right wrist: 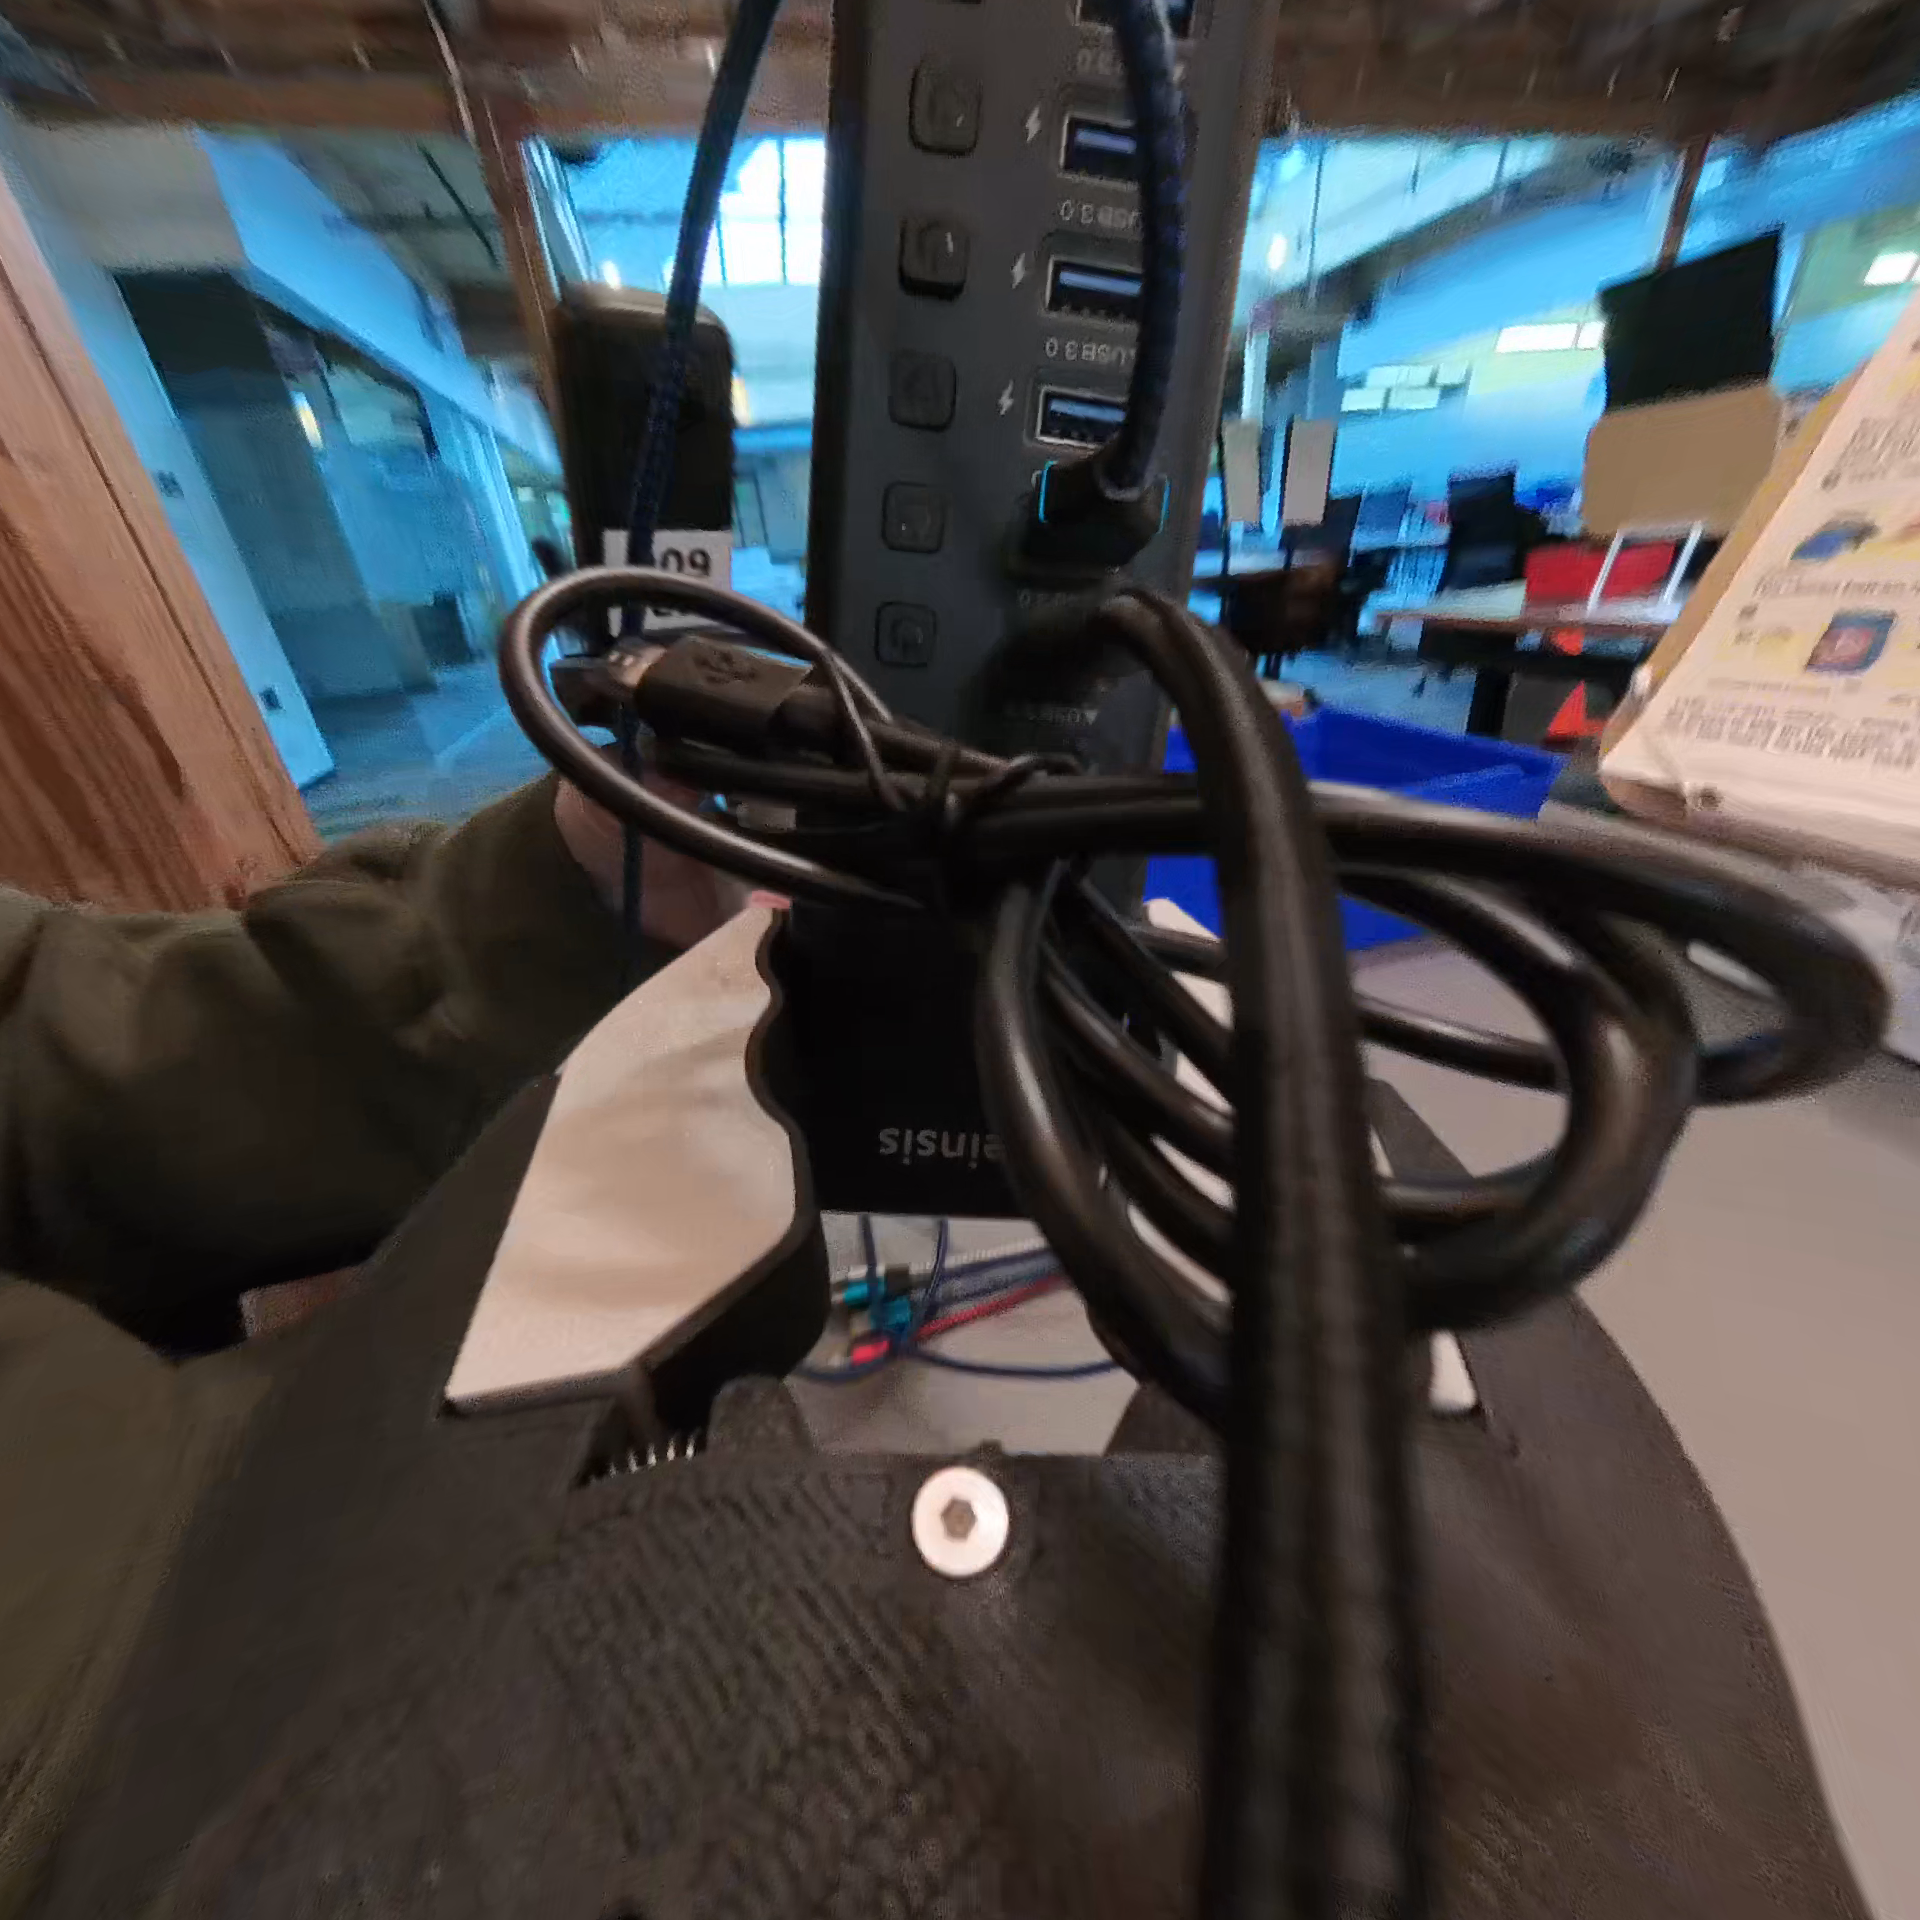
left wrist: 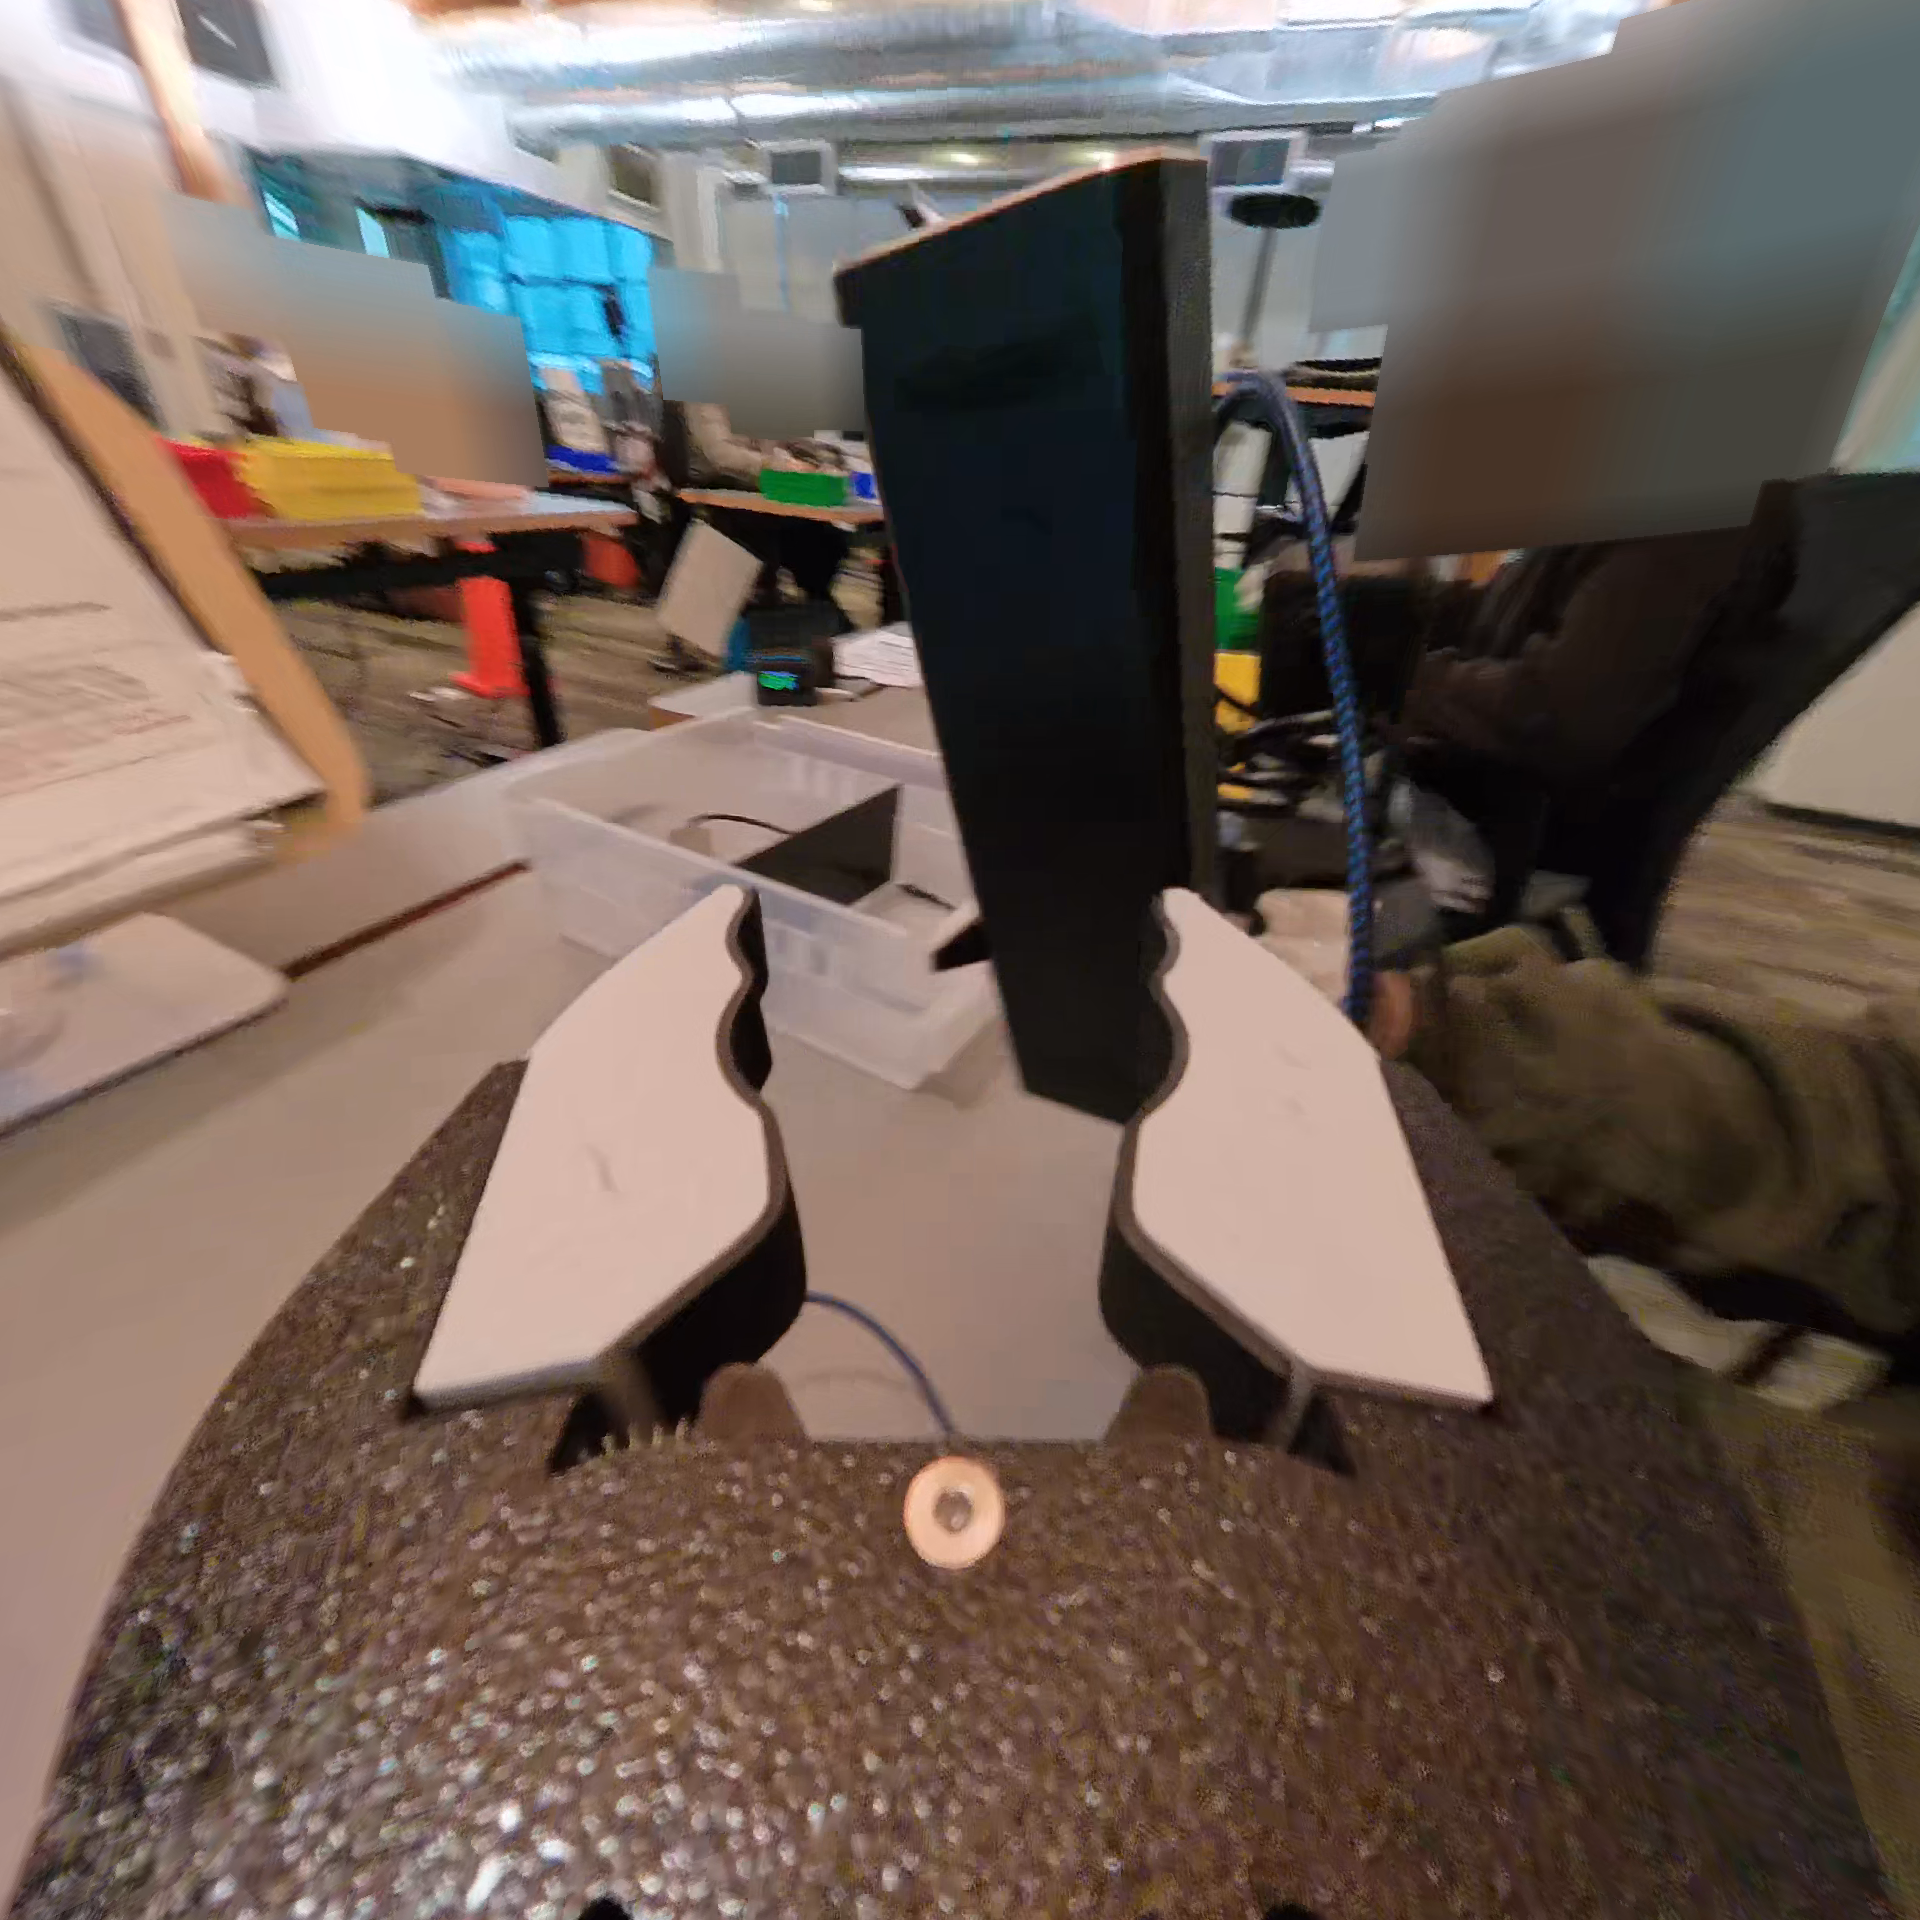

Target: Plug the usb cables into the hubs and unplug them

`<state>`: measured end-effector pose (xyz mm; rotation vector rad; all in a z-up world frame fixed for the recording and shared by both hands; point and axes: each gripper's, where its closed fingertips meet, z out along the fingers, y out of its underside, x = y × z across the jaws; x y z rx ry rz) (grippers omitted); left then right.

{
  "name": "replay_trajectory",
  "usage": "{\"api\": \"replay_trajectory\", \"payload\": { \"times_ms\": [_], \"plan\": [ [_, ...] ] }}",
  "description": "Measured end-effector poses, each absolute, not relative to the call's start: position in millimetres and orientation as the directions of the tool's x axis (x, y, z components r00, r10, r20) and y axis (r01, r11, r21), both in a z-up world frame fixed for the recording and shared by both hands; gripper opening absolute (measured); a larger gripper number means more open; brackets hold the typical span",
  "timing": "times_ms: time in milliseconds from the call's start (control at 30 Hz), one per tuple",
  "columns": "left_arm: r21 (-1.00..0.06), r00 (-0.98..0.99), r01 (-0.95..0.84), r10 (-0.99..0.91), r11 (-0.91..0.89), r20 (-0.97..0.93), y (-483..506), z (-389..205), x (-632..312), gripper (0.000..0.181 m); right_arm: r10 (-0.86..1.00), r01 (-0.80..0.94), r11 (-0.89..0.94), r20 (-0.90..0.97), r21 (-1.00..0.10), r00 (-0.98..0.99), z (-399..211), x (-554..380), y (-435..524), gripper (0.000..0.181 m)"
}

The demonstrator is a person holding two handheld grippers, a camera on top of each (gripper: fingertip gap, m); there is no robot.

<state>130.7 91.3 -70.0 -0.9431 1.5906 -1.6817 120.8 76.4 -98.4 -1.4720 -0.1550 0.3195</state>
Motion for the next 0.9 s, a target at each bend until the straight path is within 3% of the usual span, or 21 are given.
{"api": "replay_trajectory", "payload": {
  "times_ms": [33,167,300,367,500,667,900],
  "plan": [
    [-1.000,-0.492,0.009,-0.871,-0.028,0.020,100.1,-72.4,132.1,0.068,0.302,-0.132,0.027,-0.118,-0.991,0.946,-100.0,121.6,75.3,0.061],
    [-0.963,-0.393,0.104,-0.879,0.250,-0.270,105.5,-86.2,132.4,0.069,0.319,-0.223,-0.019,-0.217,-0.975,0.922,-99.0,120.2,73.8,0.060],
    [-0.998,-0.689,-0.053,-0.724,0.018,0.024,65.9,-104.6,119.0,0.065,0.452,-0.227,0.029,-0.189,-0.974,0.872,-96.4,105.8,66.6,0.060],
    [-0.999,-0.761,-0.041,-0.647,-0.023,0.046,55.9,-106.6,110.0,0.048,0.488,-0.251,0.030,-0.205,-0.967,0.848,-98.8,102.5,66.3,0.060],
    [-0.996,-0.823,-0.030,-0.564,-0.082,0.071,47.8,-103.6,98.9,0.070,0.536,-0.332,0.051,-0.255,-0.942,0.805,-99.2,104.9,63.1,0.060],
    [-0.948,-0.776,0.014,-0.602,-0.317,0.190,68.1,-76.6,111.0,0.060,0.571,-0.354,0.041,-0.269,-0.934,0.776,-109.0,100.2,65.2,0.060],
    [-0.925,-0.789,-0.017,-0.563,-0.380,0.246,63.1,-81.4,110.9,0.060,0.576,-0.394,0.092,-0.273,-0.915,0.770,-109.9,96.8,70.0,0.060]
  ]
}}
